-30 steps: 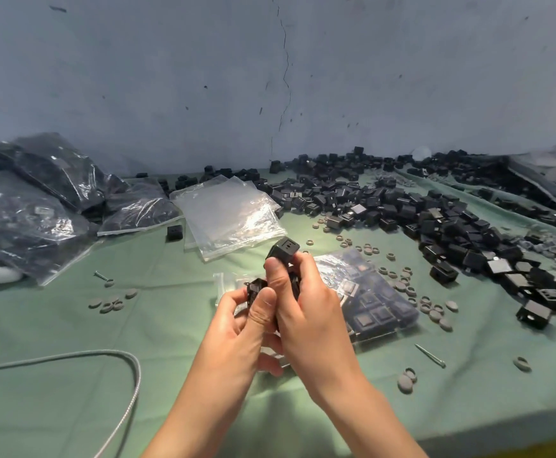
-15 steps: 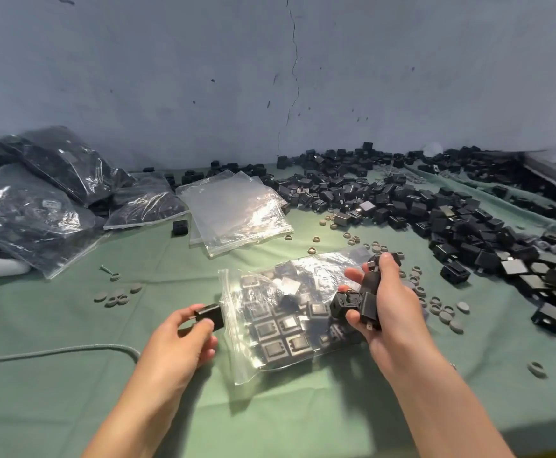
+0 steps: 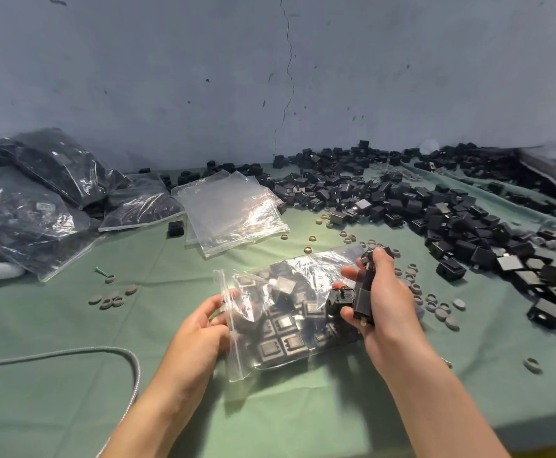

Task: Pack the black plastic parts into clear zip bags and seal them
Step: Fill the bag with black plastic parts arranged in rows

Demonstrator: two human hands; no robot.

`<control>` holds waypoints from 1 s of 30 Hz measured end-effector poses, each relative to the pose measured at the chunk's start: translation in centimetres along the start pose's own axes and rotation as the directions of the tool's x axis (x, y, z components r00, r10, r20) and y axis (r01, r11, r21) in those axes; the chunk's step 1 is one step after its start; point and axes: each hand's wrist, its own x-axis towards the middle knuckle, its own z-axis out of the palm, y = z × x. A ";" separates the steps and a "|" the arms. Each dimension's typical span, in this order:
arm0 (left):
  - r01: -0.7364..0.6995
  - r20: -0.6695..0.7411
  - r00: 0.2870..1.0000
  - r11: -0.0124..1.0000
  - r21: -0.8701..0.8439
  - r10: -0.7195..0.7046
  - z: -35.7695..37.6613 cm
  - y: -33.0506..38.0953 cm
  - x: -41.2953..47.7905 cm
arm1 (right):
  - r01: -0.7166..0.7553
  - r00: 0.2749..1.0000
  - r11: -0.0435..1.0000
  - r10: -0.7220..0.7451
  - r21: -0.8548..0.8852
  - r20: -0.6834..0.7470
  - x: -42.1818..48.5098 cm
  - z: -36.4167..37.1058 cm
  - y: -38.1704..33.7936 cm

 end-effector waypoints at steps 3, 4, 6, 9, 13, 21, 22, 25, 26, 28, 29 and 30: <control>0.005 0.024 1.000 1.000 -0.030 -0.004 0.5 0.0 -0.5 | -0.005 1.000 1.000 0.004 0.022 0.013 0.3 0.1 0.0; 0.005 0.004 1.000 0.999 -0.052 -0.005 0.5 0.1 -0.7 | -0.006 1.000 0.999 0.005 0.031 0.018 0.4 0.1 0.0; 0.024 -0.062 0.998 0.992 -0.125 -0.032 0.3 0.1 -0.8 | -0.009 1.000 0.999 0.007 0.049 0.024 0.5 0.2 0.0; 0.057 -0.133 0.987 0.976 -0.209 -0.086 0.1 0.4 -1.0 | -0.016 0.999 0.998 0.014 0.068 0.030 0.6 0.1 -0.1; 0.068 -0.154 0.982 0.959 -0.275 -0.114 -0.1 1.2 -1.5 | -0.018 0.999 0.997 0.016 0.081 0.035 0.8 0.0 -0.4; 0.243 0.143 0.969 0.896 -0.372 -0.204 1.8 2.4 -2.1 | -0.037 0.998 0.997 0.033 0.071 0.057 0.6 0.1 -0.6; 0.253 0.144 0.966 0.890 -0.379 -0.214 1.7 2.5 -2.0 | -0.044 0.997 0.997 0.040 0.069 0.061 0.5 0.1 -0.6; 0.266 0.153 0.963 0.875 -0.404 -0.222 0.9 2.6 -1.6 | -0.063 0.997 0.996 0.059 0.068 0.057 0.4 0.3 -0.7; 0.265 0.162 0.963 0.869 -0.418 -0.215 0.7 2.6 -1.4 | -0.065 0.997 0.995 0.061 0.070 0.056 0.5 0.3 -0.7; 0.277 0.212 0.957 0.845 -0.458 -0.199 1.0 2.5 -1.2 | -0.067 0.996 0.995 0.063 0.075 0.055 0.5 0.3 -0.7; 0.291 0.245 0.950 0.831 -0.475 -0.193 1.3 2.5 -1.1 | -0.072 0.996 0.994 0.067 0.079 0.056 0.5 0.4 -0.7; 0.302 0.269 0.945 0.818 -0.489 -0.188 1.6 2.3 -0.9 | -0.077 0.996 0.993 0.073 0.084 0.060 0.4 0.5 -0.7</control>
